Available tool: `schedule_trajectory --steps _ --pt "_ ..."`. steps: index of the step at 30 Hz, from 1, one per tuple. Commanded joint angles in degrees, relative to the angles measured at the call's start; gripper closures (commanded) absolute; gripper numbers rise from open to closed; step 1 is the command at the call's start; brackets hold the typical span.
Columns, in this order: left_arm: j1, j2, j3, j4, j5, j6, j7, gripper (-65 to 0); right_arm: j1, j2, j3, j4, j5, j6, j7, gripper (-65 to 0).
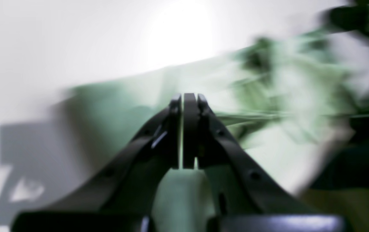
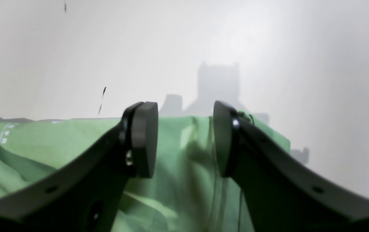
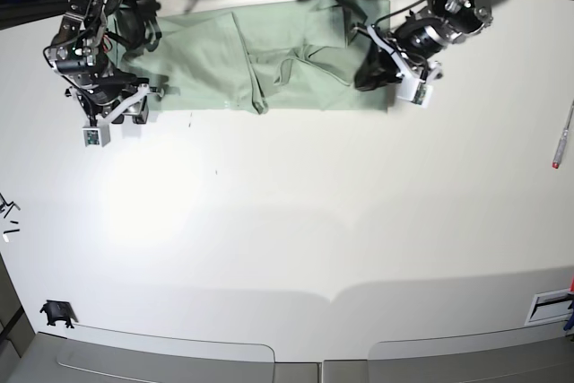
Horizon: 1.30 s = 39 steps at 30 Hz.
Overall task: Fold the T-shirt properly
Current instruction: 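Press the folded end flat with the left gripper and release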
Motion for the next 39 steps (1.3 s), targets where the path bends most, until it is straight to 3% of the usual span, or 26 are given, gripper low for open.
schedule_trajectory --steps 1,6,11,15,19,25,27,30,33,35,37,39 --pt "-0.11 0.02 0.09 -0.22 0.07 0.35 -2.1 0.0 0.52 0.83 0.31 0.83 0.59 -0.2 1.64 -26.1" --pt "-0.13 0.02 1.6 -3.39 -0.52 0.42 -2.51 0.0 0.52 0.83 0.31 0.83 0.59 -0.2 1.97 -26.1" --pt "-1.36 0.04 7.37 -4.7 -0.24 0.57 -2.93 0.0 0.52 0.83 0.31 0.83 0.59 -0.2 1.95 -26.1" --pt "-4.33 0.04 13.38 -4.72 2.89 5.62 -2.97 0.0 0.52 0.83 0.31 0.83 0.61 -0.2 1.95 -26.1" --pt "-8.13 0.24 19.67 -4.72 5.42 8.59 -3.19 0.0 0.52 0.83 0.31 0.83 0.63 -0.2 1.97 -26.1" --pt "-11.1 3.23 24.65 -4.7 5.4 8.26 -3.78 0.0 0.52 0.83 0.31 0.83 0.61 -0.2 1.97 -26.1" --pt "-11.61 3.67 24.92 -4.52 4.83 5.66 -3.26 0.0 0.52 0.83 0.31 0.83 0.61 -0.2 1.97 -26.1" --pt "-11.5 3.1 24.76 -1.9 2.82 2.19 -0.39 0.0 0.52 0.83 0.31 0.83 0.59 -0.2 1.95 -26.1" --pt "-11.17 1.18 24.76 3.23 4.24 1.88 3.39 0.0 0.5 0.83 0.31 0.83 0.59 -0.2 1.95 -26.1" --pt "-10.38 -0.46 24.76 5.95 9.64 4.31 4.24 0.0 0.5 0.83 0.31 0.83 0.59 -0.2 1.95 -26.1" --pt "-9.18 -1.88 24.76 6.8 15.43 11.17 3.34 0.0 0.5 0.83 0.31 0.83 0.59 -0.2 1.95 -26.1" --pt "-7.76 -2.93 24.76 6.56 19.8 15.98 2.14 0.0 0.52 0.83 0.31 0.83 0.59 -0.2 1.95 -26.1"
